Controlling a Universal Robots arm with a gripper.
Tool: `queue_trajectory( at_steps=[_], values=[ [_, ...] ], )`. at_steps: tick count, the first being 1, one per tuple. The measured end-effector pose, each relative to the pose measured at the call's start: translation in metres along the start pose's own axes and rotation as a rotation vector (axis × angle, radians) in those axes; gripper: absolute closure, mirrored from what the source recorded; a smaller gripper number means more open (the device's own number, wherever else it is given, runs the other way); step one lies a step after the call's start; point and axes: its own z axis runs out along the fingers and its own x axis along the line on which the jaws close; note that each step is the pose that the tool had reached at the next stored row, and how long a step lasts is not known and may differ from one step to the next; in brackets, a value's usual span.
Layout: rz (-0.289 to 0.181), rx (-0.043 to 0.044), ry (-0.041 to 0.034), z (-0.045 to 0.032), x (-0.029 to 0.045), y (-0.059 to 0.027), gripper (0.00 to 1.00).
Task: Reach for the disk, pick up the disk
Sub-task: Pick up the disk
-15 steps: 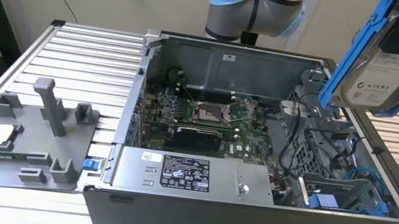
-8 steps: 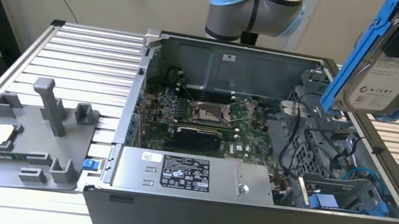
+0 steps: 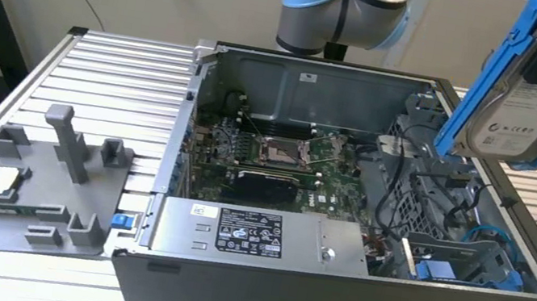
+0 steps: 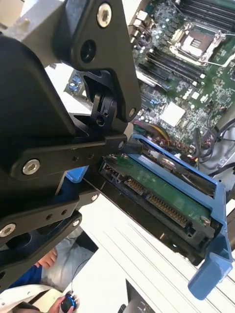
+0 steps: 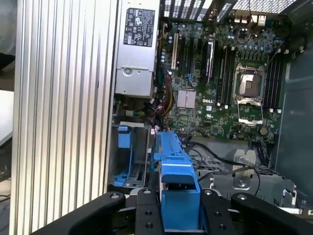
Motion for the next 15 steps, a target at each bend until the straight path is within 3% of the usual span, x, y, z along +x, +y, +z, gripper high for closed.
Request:
queue_trajectory(
  at_steps=[11,15],
  values=[
    [0.000,-0.0001,0.0000,0.0013,0.0086,0.0005,1.00],
    [0.001,0.0000,-0.0001,0.0027,0.0167,0.0010,1.00]
  ],
)
